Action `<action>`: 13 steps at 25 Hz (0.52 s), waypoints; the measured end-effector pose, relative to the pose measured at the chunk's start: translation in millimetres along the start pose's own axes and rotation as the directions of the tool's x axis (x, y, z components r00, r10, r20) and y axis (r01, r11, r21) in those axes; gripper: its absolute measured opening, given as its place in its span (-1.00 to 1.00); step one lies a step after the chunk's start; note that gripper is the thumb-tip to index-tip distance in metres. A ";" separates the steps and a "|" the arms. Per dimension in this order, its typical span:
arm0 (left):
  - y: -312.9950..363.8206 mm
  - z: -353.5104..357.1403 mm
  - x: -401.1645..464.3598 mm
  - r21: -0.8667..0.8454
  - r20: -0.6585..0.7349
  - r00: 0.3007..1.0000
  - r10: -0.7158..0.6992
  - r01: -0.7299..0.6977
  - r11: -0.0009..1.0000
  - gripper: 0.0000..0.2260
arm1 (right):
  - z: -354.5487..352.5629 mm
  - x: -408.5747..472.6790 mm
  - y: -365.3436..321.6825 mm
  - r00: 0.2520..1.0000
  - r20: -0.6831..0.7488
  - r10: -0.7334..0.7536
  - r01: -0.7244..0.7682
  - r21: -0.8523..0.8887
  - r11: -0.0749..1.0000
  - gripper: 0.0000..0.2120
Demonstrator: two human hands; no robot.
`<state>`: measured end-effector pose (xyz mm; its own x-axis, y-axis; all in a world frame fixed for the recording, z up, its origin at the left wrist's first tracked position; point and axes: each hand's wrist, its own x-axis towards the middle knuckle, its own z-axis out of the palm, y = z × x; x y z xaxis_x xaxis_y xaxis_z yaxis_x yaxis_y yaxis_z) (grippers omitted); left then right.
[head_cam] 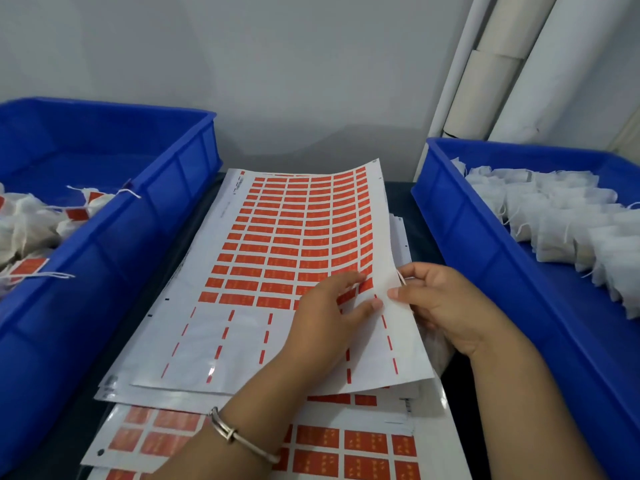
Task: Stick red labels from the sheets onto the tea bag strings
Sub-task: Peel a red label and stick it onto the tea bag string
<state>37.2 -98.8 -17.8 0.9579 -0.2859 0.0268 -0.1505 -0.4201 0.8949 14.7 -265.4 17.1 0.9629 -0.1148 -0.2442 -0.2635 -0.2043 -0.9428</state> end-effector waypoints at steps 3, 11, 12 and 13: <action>4.0 -0.9 -3.6 -0.063 -0.076 0.997 0.005 -0.010 0.998 -0.75 | 2.5 -5.9 -5.1 0.998 0.016 -0.068 0.068 0.007 0.998 -0.89; 5.1 -9.1 -9.6 0.022 -0.116 0.990 0.079 -0.077 0.997 -0.77 | 13.1 -13.2 -10.6 0.979 -0.030 -0.200 0.198 -0.061 0.978 -0.90; 5.6 -9.9 -10.2 0.059 -0.116 0.987 0.109 -0.102 0.993 -0.77 | 13.1 -13.0 -10.5 0.979 -0.034 -0.203 0.200 -0.074 0.977 -0.89; 5.7 -10.8 -10.5 0.106 -0.116 0.983 0.143 -0.131 0.986 -0.77 | 13.1 -12.8 -10.4 0.978 -0.037 -0.205 0.201 -0.083 0.976 -0.89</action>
<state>28.9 -89.0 -8.2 0.9484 -0.2415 0.2055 -0.2993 -0.4677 0.8317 5.9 -249.0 27.0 0.9936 -0.1065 -0.0375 -0.0683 -0.3033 -0.9505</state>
